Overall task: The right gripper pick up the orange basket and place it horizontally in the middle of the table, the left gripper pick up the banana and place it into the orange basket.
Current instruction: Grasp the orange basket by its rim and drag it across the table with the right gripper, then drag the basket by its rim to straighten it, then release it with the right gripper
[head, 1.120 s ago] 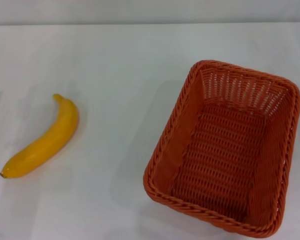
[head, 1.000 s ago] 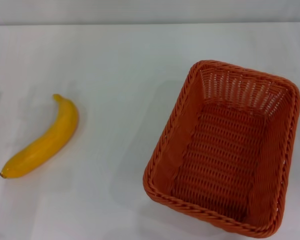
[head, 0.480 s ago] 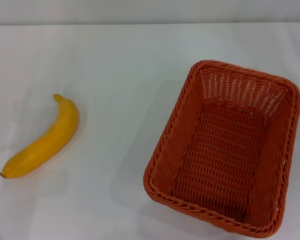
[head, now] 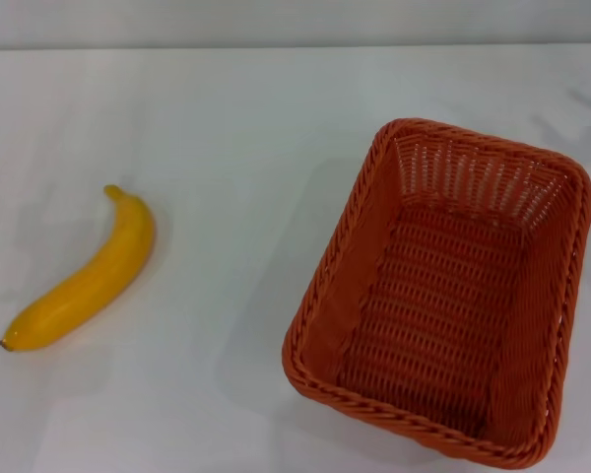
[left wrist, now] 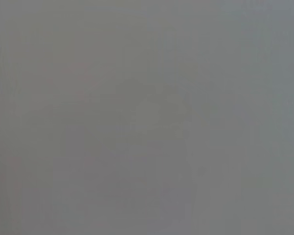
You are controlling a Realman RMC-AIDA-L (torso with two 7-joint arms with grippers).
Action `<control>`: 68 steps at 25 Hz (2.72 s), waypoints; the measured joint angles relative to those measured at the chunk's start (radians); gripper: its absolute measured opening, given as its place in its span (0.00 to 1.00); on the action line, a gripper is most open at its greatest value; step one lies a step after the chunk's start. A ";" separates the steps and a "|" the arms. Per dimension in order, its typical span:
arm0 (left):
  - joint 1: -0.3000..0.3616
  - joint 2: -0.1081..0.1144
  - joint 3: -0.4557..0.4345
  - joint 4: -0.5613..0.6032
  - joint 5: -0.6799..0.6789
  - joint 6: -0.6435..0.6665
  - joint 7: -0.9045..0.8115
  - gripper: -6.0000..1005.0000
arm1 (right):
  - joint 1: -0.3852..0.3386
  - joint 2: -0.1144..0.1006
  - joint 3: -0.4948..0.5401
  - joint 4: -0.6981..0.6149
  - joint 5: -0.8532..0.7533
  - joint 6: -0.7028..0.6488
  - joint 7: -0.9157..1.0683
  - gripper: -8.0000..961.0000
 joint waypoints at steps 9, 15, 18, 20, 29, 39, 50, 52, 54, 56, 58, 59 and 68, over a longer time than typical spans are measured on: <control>0.011 0.001 0.000 -0.001 0.019 0.003 -0.012 0.87 | 0.297 -0.151 0.004 -0.091 -0.649 -0.263 0.635 0.78; -0.007 0.000 0.000 0.001 0.049 0.004 -0.012 0.87 | 0.456 -0.149 0.001 -0.072 -0.927 -0.394 0.782 0.78; -0.001 -0.001 0.000 0.001 0.051 0.009 -0.013 0.87 | 0.548 -0.093 0.002 -0.033 -1.097 -0.389 0.822 0.78; 0.005 -0.002 0.000 -0.001 0.051 0.013 -0.013 0.87 | 0.564 -0.079 0.004 -0.027 -1.130 -0.382 0.831 0.78; 0.020 -0.003 0.000 0.003 0.051 0.014 -0.014 0.86 | 0.612 0.031 0.000 0.007 -1.325 -0.297 0.854 0.78; 0.027 -0.005 0.000 0.007 0.051 0.014 -0.015 0.86 | 0.638 0.083 -0.050 0.082 -1.421 -0.176 0.850 0.78; 0.046 -0.006 0.000 0.010 0.051 0.014 -0.014 0.86 | 0.663 0.084 -0.068 0.080 -1.490 -0.171 0.863 0.69; 0.050 -0.006 0.000 0.011 0.051 0.014 -0.015 0.86 | 0.663 0.083 -0.053 0.073 -1.497 -0.166 0.882 0.66; 0.053 -0.006 0.000 0.011 0.051 0.013 -0.014 0.86 | 0.664 0.073 -0.038 0.068 -1.498 -0.164 0.913 0.57; 0.054 -0.006 0.000 0.013 0.051 0.012 -0.014 0.86 | 0.667 0.057 -0.030 0.068 -1.500 -0.175 0.935 0.48; 0.055 -0.006 0.000 0.018 0.051 0.011 -0.014 0.86 | 0.670 0.046 -0.022 0.067 -1.501 -0.195 0.955 0.39; 0.058 -0.006 0.000 0.021 0.051 0.011 -0.014 0.86 | 0.671 0.040 -0.016 0.065 -1.501 -0.206 0.965 0.34; 0.062 -0.006 0.000 0.023 0.051 0.013 -0.014 0.86 | 0.662 -0.058 0.241 0.059 -1.495 -0.396 1.126 0.22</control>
